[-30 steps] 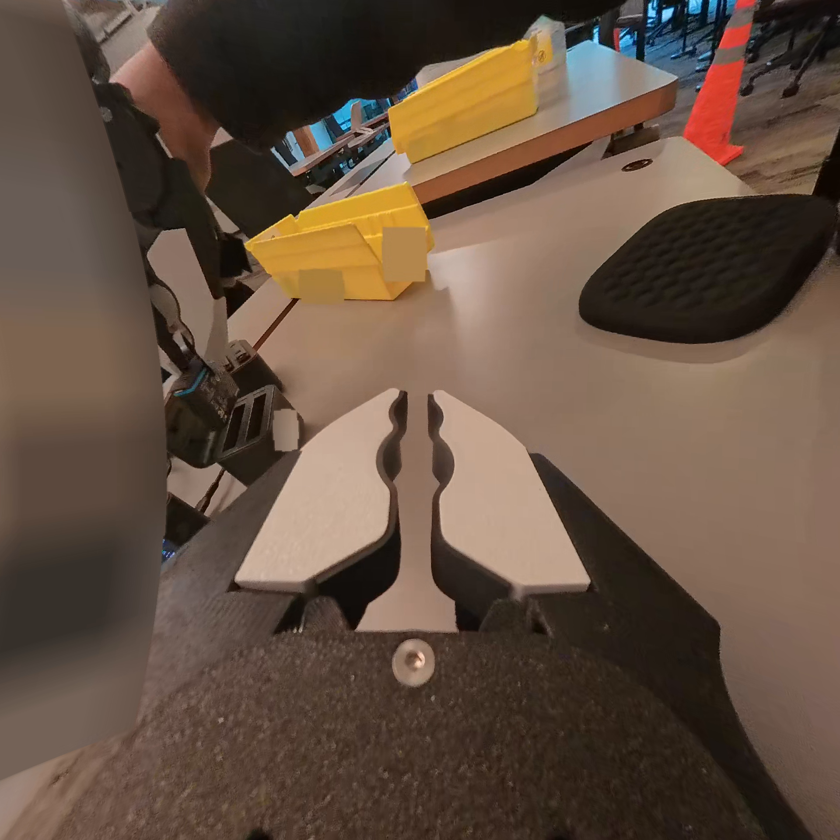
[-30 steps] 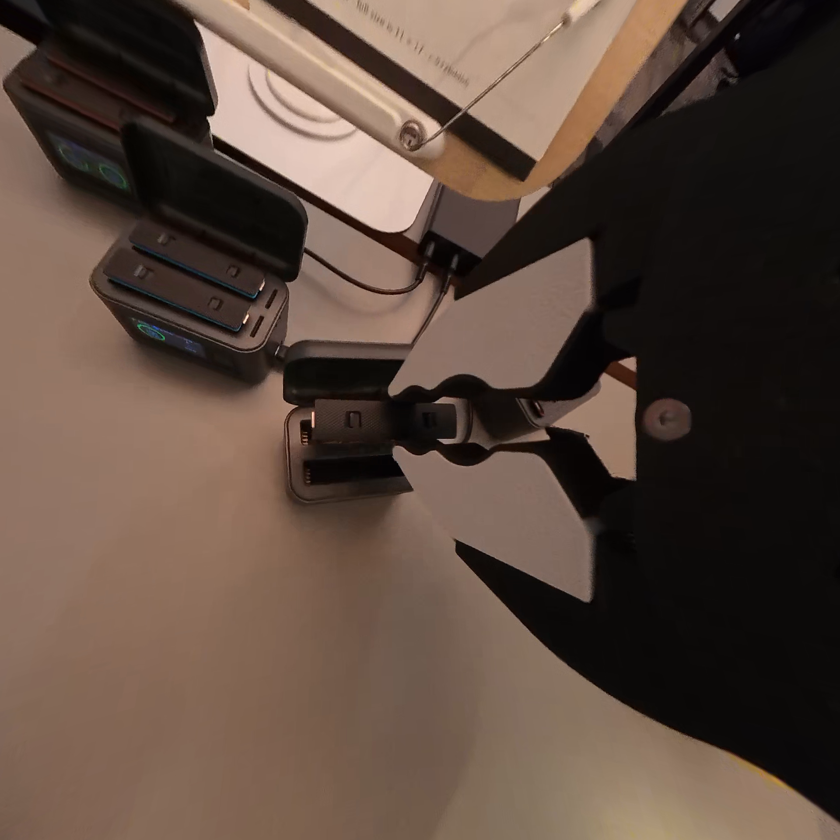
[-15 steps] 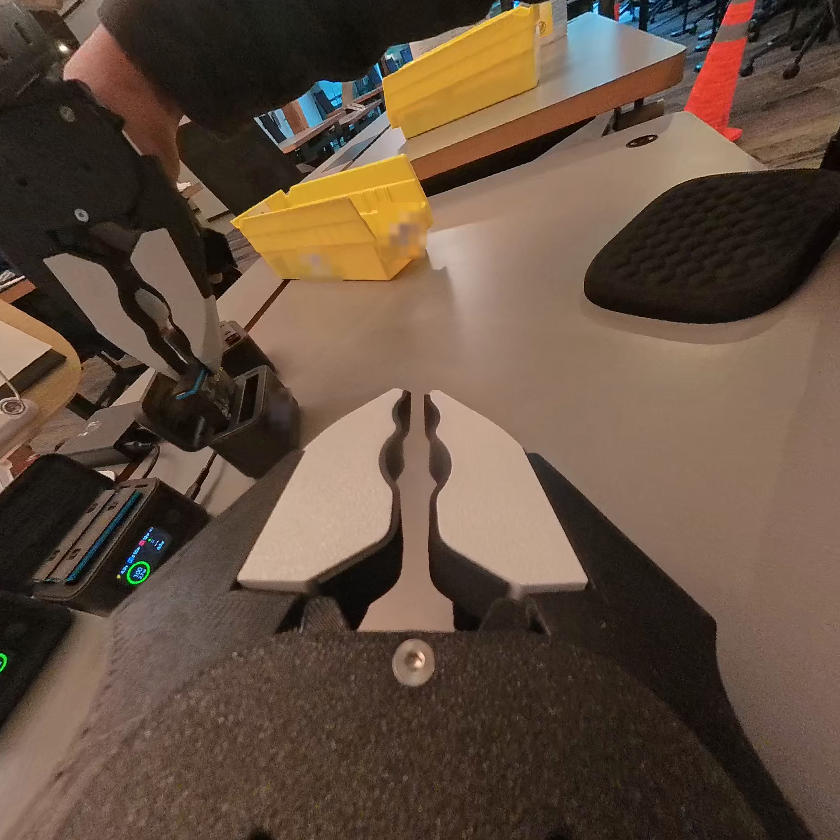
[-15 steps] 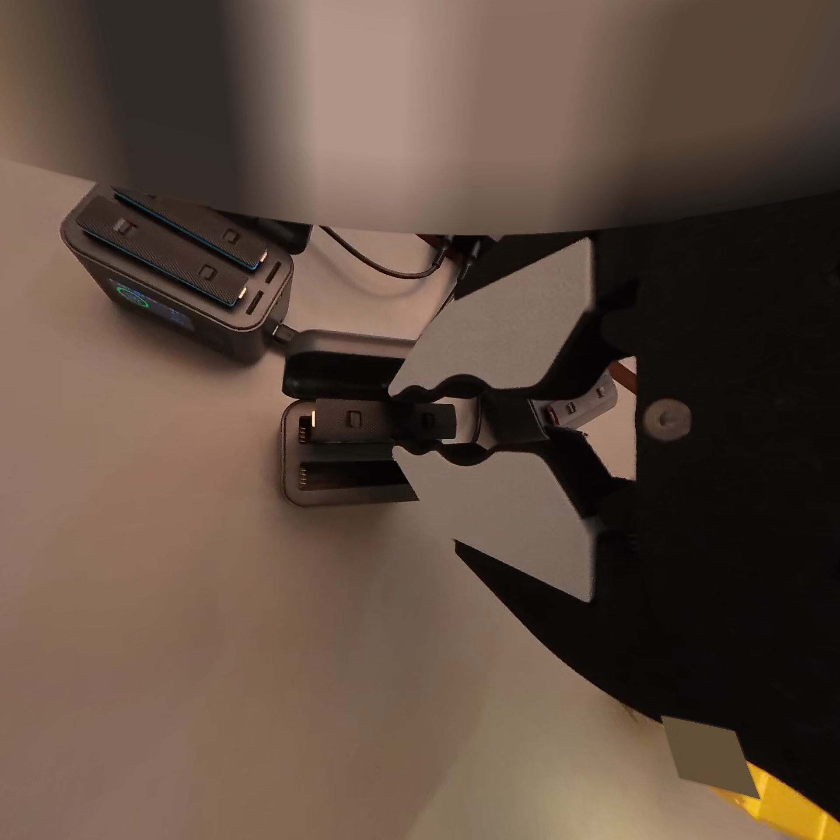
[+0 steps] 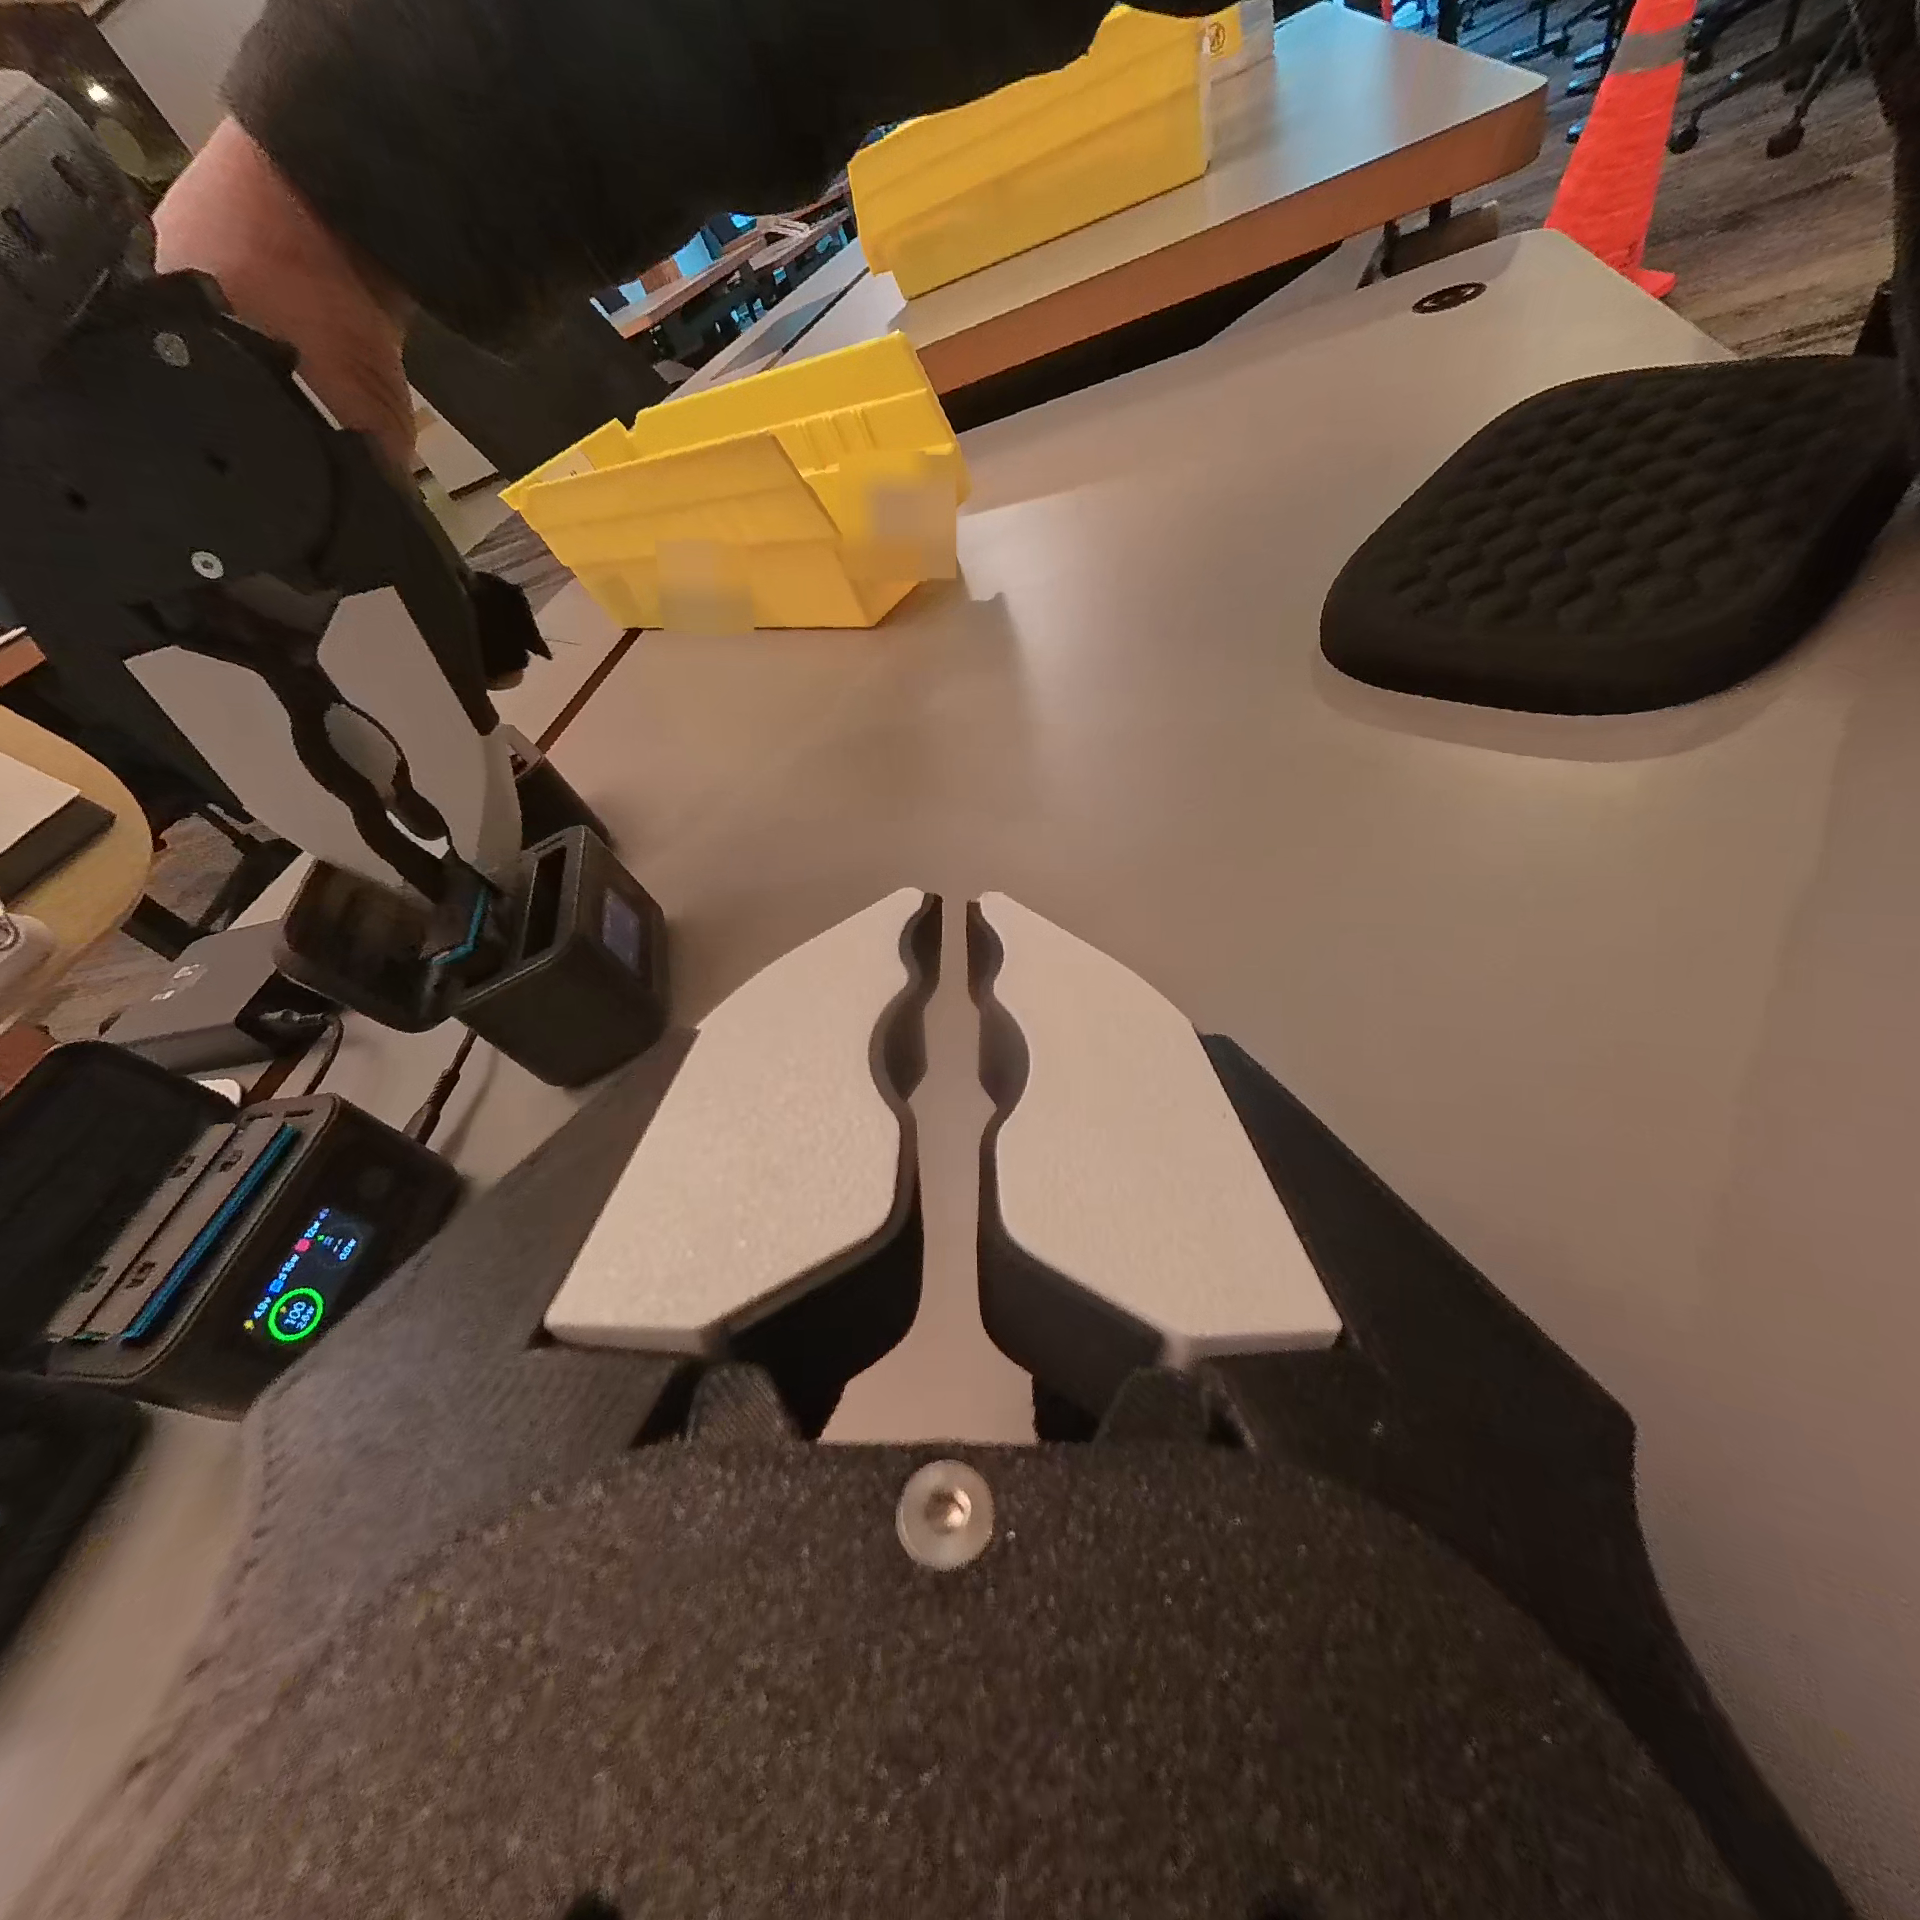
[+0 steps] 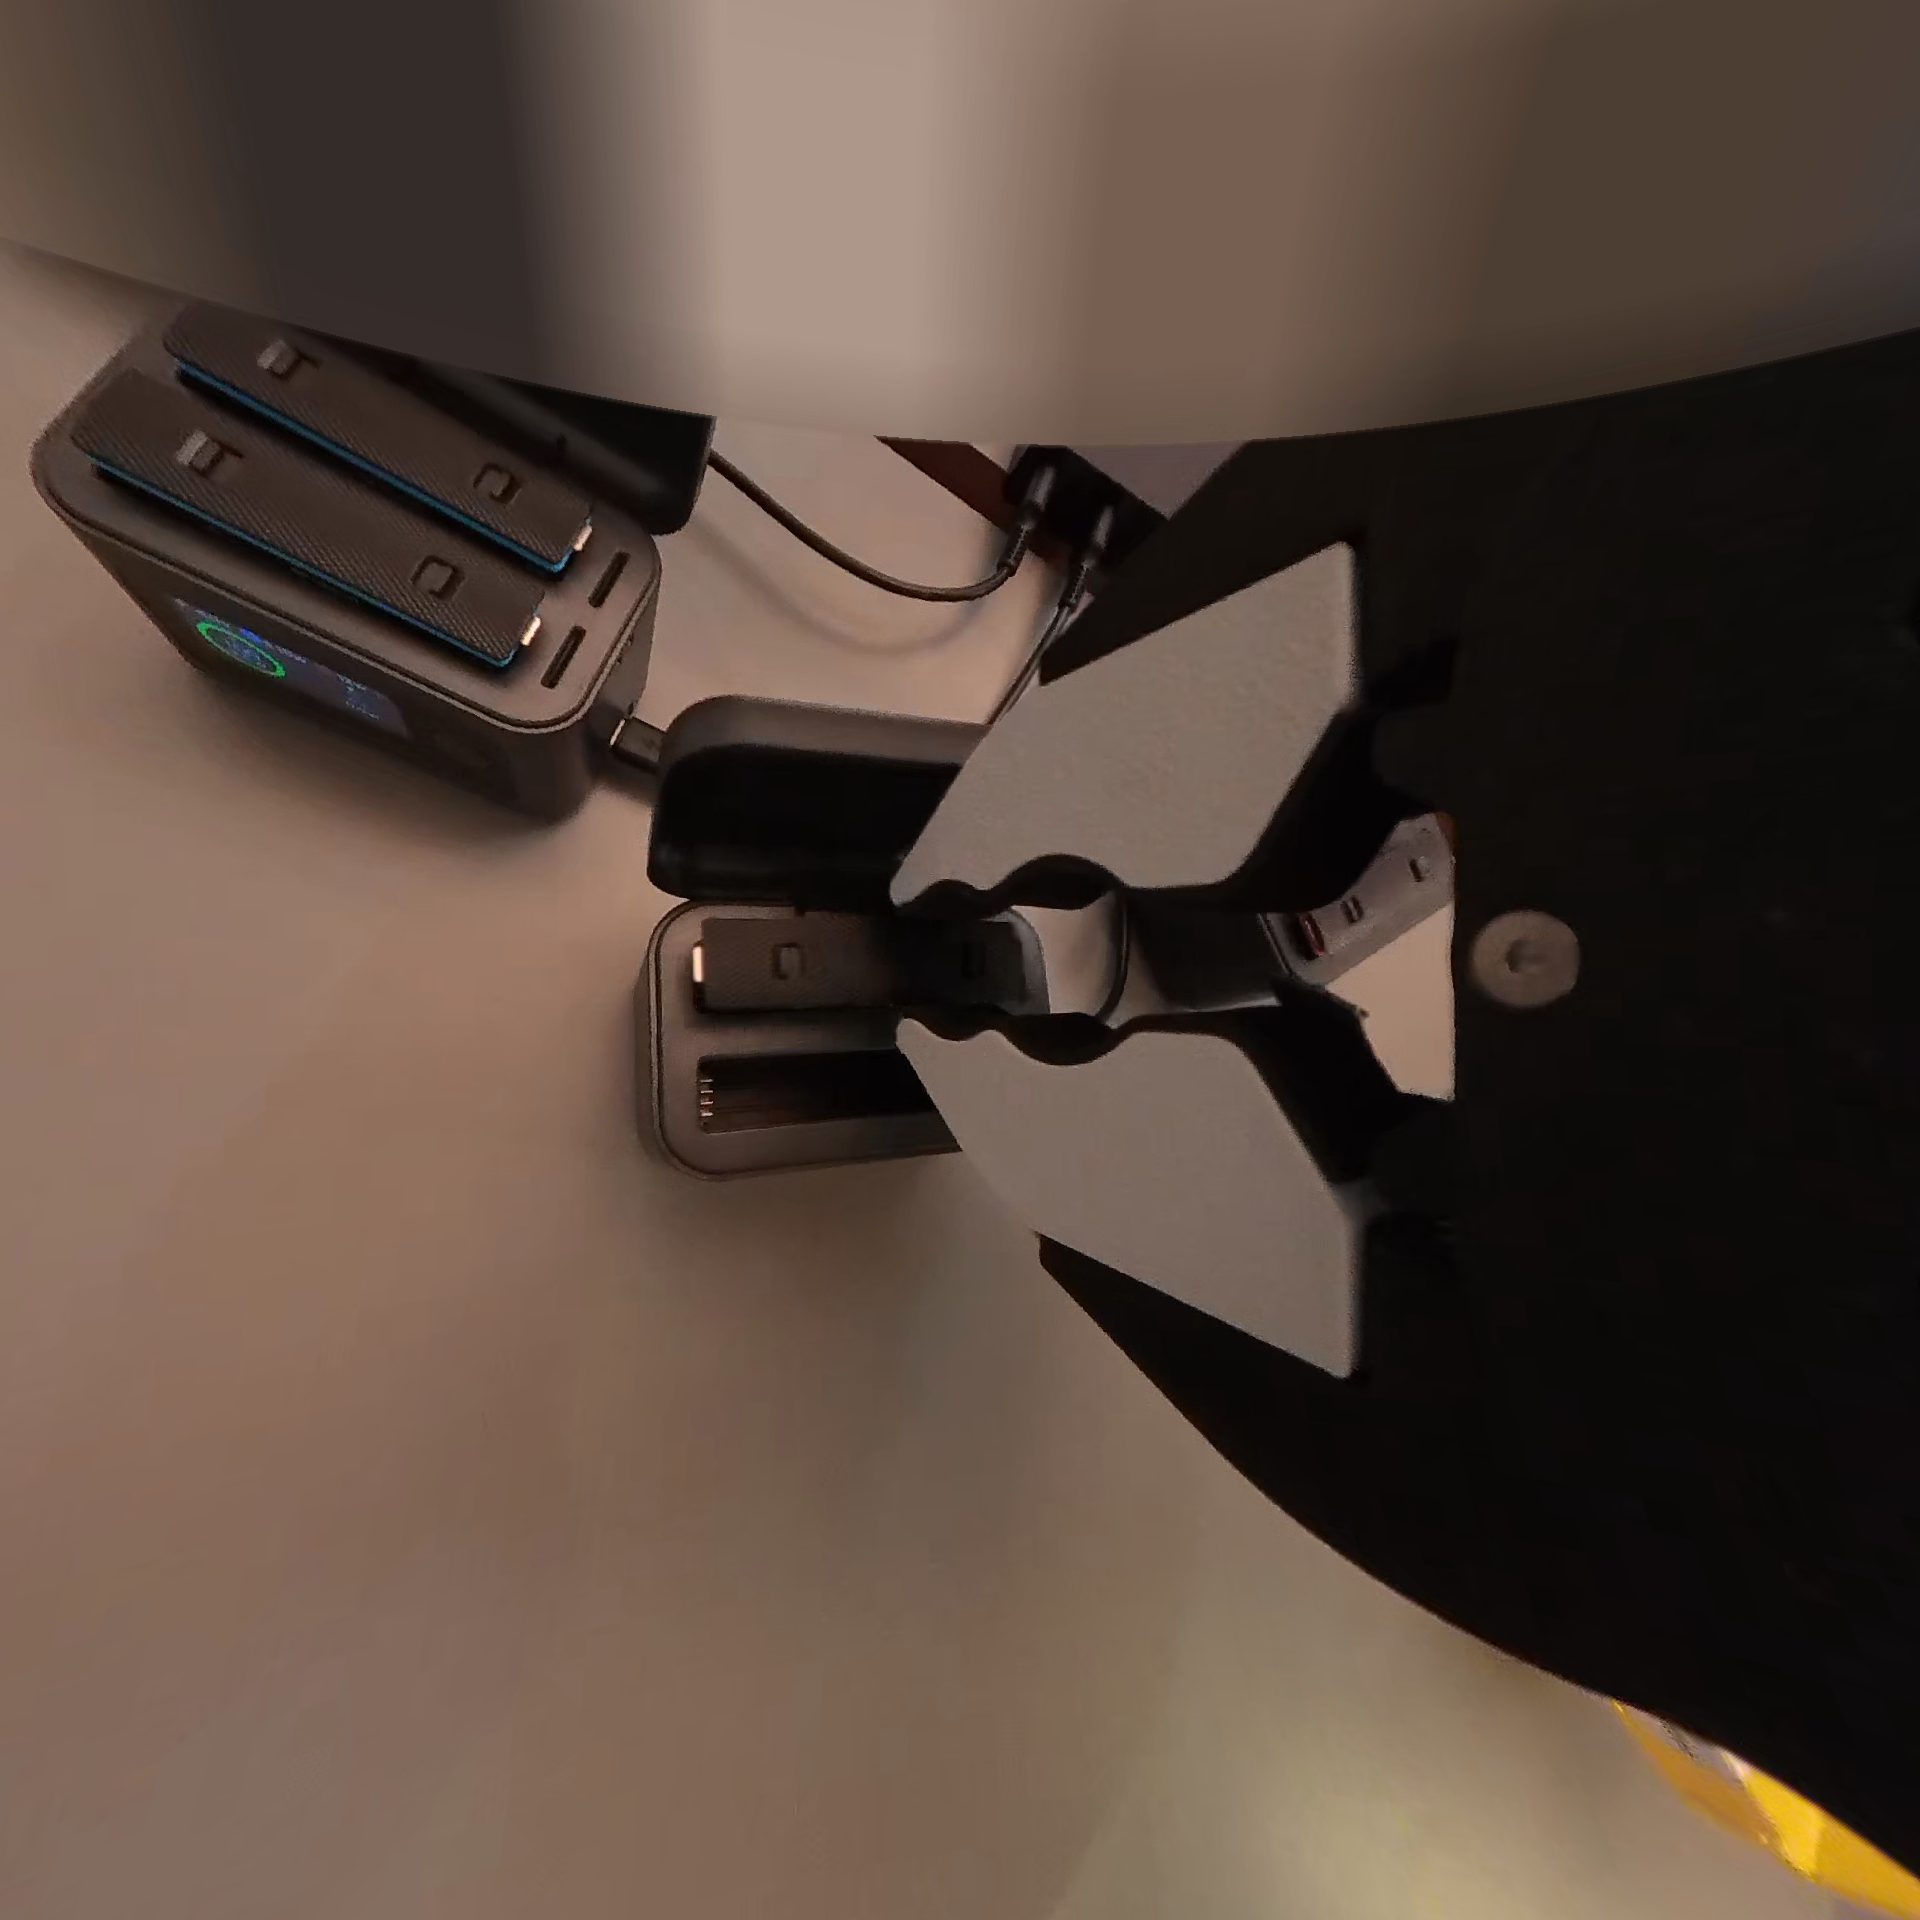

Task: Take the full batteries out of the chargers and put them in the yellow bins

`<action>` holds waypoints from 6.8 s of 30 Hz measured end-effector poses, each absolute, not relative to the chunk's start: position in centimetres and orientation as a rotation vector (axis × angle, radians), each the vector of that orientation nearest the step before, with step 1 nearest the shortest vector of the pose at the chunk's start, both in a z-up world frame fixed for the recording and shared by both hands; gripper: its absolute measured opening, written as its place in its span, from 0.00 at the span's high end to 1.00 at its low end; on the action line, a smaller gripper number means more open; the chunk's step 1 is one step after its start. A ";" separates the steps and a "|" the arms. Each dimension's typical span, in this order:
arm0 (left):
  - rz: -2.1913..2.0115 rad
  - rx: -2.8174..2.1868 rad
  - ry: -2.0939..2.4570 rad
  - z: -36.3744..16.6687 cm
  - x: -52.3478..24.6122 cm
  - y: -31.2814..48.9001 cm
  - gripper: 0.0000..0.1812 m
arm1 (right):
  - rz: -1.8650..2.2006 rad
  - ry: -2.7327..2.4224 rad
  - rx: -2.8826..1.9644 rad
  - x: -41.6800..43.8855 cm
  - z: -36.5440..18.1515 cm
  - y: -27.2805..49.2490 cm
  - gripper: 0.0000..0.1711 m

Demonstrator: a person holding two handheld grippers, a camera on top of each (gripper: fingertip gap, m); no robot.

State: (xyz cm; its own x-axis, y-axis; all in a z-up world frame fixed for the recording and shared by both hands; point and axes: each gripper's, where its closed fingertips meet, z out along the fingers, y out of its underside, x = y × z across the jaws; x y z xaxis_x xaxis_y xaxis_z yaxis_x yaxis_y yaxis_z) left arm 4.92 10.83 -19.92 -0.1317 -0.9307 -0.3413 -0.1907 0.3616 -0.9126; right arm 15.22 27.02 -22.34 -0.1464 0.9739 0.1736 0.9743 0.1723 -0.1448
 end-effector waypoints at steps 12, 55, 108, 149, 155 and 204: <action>-0.884 -1.029 1.622 -20.6 5.0 10.5 0.98 | 0.065 -1.950 -1.986 14.6 -21.4 27.4 1.00; -0.603 -1.372 1.210 -18.9 2.8 22.0 1.00 | 0.105 -1.018 -1.923 6.5 -15.9 30.6 1.00; -0.496 -1.283 1.087 -12.6 -1.4 23.6 1.00 | 0.109 -0.407 -1.586 12.5 -10.9 17.8 0.99; 0.597 -1.544 1.974 -22.1 -22.3 48.6 0.78 | 0.151 -0.362 -1.726 16.0 -18.0 15.1 0.99; 0.617 -1.478 1.932 -21.5 -22.7 48.4 0.78 | 0.146 -0.362 -1.719 16.1 -17.9 15.1 0.99; -0.373 -0.911 1.527 -15.3 6.6 12.0 0.76 | 0.630 -0.554 -1.584 8.4 -14.2 12.2 0.94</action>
State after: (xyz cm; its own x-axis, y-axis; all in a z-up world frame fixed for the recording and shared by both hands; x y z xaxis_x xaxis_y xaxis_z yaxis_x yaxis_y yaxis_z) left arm 6.65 11.98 -15.30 0.0693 -0.7230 -0.6874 -0.3247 0.6352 -0.7008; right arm 8.41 12.23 -14.23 0.7329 0.6759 -0.0770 -0.0096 -0.1029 -0.9946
